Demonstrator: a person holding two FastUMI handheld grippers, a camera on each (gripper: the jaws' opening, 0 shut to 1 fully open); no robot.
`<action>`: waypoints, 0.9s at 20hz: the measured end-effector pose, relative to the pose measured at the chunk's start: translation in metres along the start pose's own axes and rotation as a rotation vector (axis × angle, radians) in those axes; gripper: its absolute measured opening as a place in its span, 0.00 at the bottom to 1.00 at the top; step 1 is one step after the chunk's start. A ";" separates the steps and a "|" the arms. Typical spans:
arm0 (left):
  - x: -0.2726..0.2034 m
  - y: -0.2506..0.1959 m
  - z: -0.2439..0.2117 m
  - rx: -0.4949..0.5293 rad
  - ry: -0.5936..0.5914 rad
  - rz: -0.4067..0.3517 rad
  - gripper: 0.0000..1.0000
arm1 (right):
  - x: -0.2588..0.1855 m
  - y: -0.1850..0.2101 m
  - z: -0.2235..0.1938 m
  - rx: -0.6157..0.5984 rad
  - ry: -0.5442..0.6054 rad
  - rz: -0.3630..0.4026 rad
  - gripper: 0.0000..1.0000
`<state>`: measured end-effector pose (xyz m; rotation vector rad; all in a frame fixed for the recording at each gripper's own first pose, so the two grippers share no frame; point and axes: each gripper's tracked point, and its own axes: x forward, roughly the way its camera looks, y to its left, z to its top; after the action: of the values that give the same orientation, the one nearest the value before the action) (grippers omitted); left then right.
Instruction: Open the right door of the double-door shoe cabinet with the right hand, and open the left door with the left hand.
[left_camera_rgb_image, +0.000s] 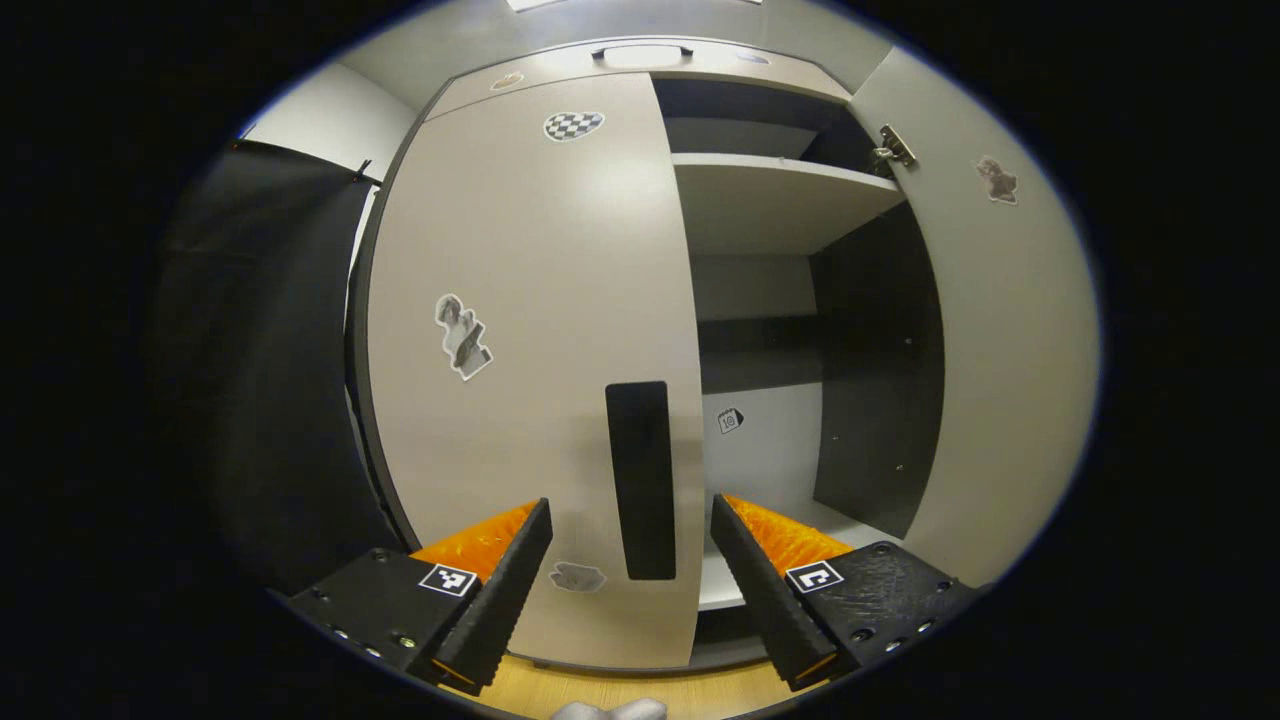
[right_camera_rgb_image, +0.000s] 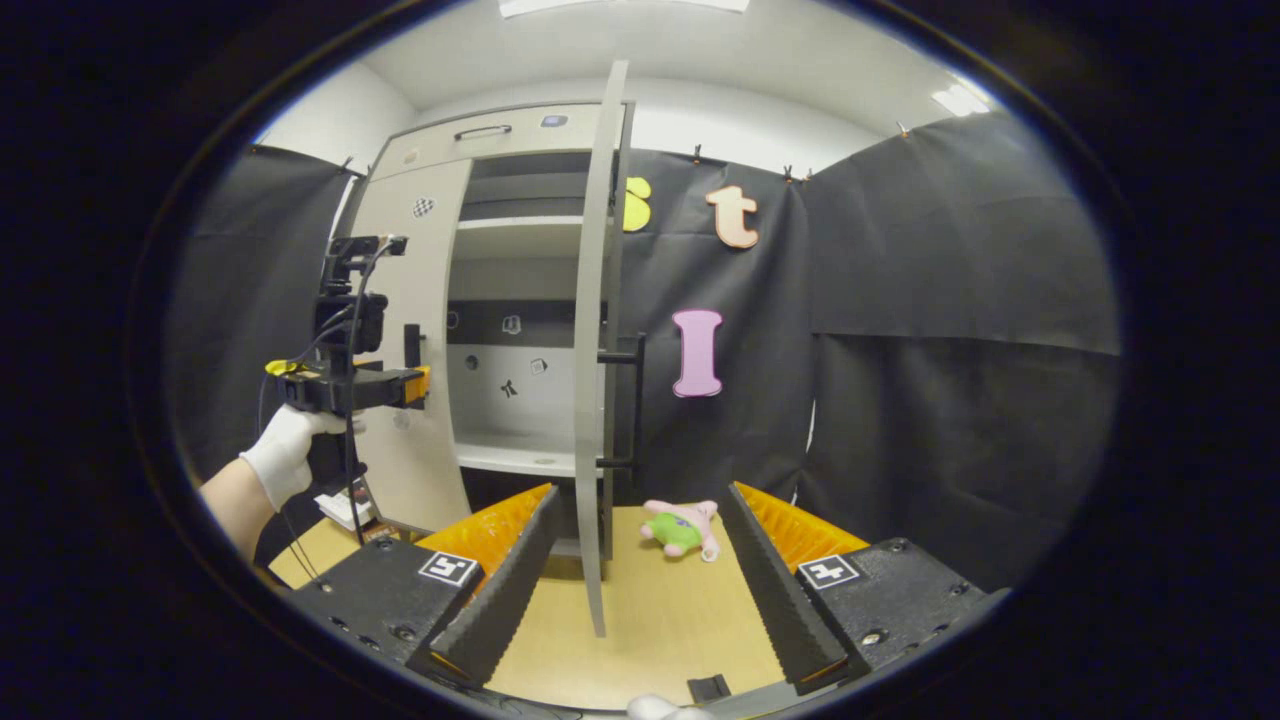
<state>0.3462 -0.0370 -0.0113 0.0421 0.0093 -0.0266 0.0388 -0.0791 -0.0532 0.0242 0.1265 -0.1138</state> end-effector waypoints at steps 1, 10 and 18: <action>0.008 0.001 -0.001 0.008 -0.001 0.004 0.96 | 0.003 0.000 0.000 -0.004 0.004 -0.001 1.00; 0.030 -0.015 -0.006 0.005 0.002 -0.051 0.74 | 0.028 0.001 0.004 -0.018 0.017 0.011 1.00; 0.029 -0.009 -0.009 -0.022 0.024 -0.042 0.21 | 0.031 0.002 0.004 -0.024 0.017 0.028 1.00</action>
<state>0.3747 -0.0468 -0.0212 0.0197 0.0345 -0.0681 0.0698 -0.0803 -0.0526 0.0030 0.1444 -0.0843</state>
